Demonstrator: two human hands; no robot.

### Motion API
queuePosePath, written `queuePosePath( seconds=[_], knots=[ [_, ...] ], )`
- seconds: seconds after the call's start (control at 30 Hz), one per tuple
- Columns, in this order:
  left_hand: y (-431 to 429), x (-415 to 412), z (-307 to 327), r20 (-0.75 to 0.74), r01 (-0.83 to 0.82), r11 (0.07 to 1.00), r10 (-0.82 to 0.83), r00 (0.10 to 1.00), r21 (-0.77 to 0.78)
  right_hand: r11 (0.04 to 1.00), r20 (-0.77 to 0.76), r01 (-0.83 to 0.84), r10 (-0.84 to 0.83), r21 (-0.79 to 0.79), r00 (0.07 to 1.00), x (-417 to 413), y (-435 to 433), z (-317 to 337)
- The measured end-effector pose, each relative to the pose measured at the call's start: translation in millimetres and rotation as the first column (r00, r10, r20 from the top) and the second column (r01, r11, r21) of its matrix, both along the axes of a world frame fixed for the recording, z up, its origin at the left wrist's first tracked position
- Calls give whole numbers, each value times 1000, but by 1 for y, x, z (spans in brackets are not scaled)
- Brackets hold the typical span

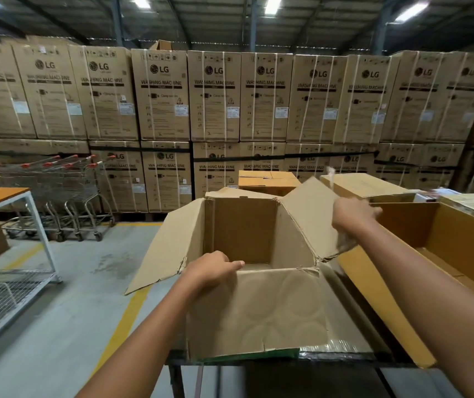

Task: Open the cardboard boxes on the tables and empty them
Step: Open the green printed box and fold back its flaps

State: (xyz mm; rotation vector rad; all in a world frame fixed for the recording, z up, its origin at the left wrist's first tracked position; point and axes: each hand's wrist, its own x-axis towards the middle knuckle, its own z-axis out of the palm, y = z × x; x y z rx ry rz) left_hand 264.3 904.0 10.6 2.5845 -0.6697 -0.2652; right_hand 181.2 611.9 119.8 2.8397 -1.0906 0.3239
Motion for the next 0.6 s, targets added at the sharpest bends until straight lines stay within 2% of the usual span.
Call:
queuePosePath(
  seconds=[0.07, 0.13, 0.2, 0.27, 0.33, 0.37, 0.47, 0.53, 0.6],
  knots=[
    [0, 1, 0, 11, -6, 1000, 6, 1000, 3, 993, -81, 34, -25, 110, 996, 3, -15, -35],
    [0, 0, -1, 38, -22, 1000, 22, 999, 3, 954, -59, -31, 51, 299, 997, 8, -26, -73],
    [-2, -6, 0, 119, -54, 999, 54, 991, -2, 860, 102, -137, 99, 492, 990, 6, -17, -95],
    [-3, -14, 2, 288, -118, 993, 122, 950, -29, 786, 305, -257, 92, 562, 948, 1, 11, -97],
    [-3, -24, 0, 526, -155, 978, 205, 825, -138, 799, 468, -332, 73, 501, 881, -3, 38, -94],
    [-2, -30, -5, 634, -113, 976, 207, 745, -186, 816, 521, -367, 97, 446, 848, -5, 51, -95],
    [5, -33, -27, 866, 13, 977, 185, 464, -215, 872, 529, -414, 229, 261, 817, -11, 81, -107],
    [5, -28, -36, 894, 43, 969, 207, 398, -244, 915, 485, -372, 259, 153, 835, -14, 86, -122],
    [3, -27, -42, 886, 28, 961, 243, 394, -276, 909, 507, -409, 319, 74, 801, -20, 80, -132]
  ],
)
